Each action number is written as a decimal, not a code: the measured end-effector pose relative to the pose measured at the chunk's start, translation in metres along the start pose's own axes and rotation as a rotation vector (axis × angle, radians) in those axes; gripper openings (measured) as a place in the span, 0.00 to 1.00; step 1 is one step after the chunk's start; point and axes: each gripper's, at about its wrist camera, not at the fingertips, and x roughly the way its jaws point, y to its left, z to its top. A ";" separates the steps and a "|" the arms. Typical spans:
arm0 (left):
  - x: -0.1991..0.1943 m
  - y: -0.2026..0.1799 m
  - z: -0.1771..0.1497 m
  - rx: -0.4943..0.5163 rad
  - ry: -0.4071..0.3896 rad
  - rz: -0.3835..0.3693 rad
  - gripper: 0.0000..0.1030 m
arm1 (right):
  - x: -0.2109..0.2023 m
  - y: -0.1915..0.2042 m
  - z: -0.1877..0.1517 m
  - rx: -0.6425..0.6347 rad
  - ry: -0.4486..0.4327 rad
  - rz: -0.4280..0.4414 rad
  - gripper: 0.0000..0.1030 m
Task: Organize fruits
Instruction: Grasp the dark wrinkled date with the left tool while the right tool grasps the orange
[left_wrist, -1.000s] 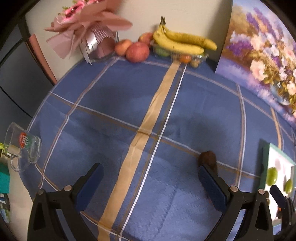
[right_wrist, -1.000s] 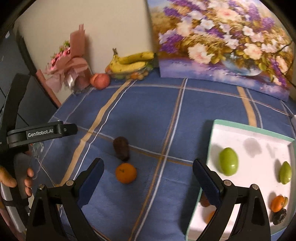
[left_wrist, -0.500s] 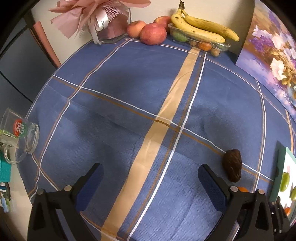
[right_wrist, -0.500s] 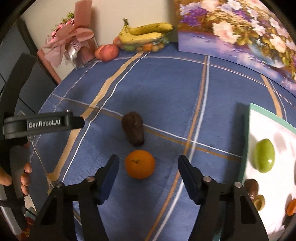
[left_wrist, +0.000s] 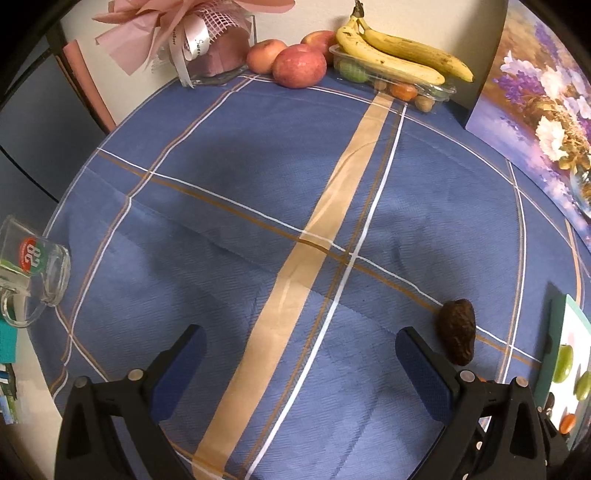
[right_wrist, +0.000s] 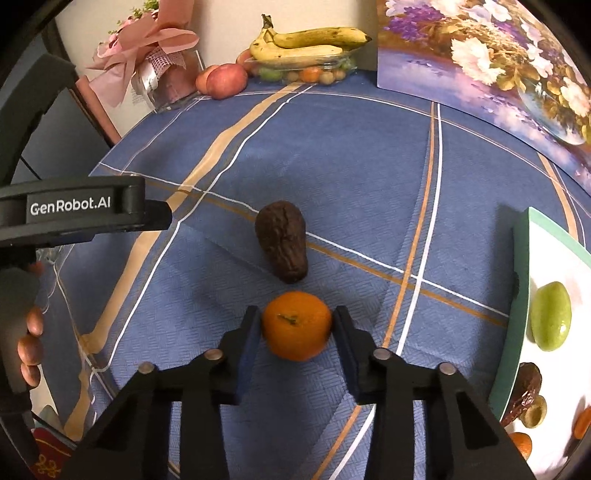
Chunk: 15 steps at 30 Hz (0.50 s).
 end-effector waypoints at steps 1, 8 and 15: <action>0.000 -0.001 0.000 -0.002 0.001 -0.004 1.00 | -0.001 0.000 0.000 -0.001 0.002 0.001 0.39; -0.002 -0.018 0.001 0.020 -0.002 -0.050 0.99 | -0.018 -0.016 -0.001 0.039 -0.024 -0.003 0.39; -0.004 -0.044 0.000 0.070 -0.005 -0.137 0.83 | -0.037 -0.045 -0.002 0.113 -0.051 -0.018 0.39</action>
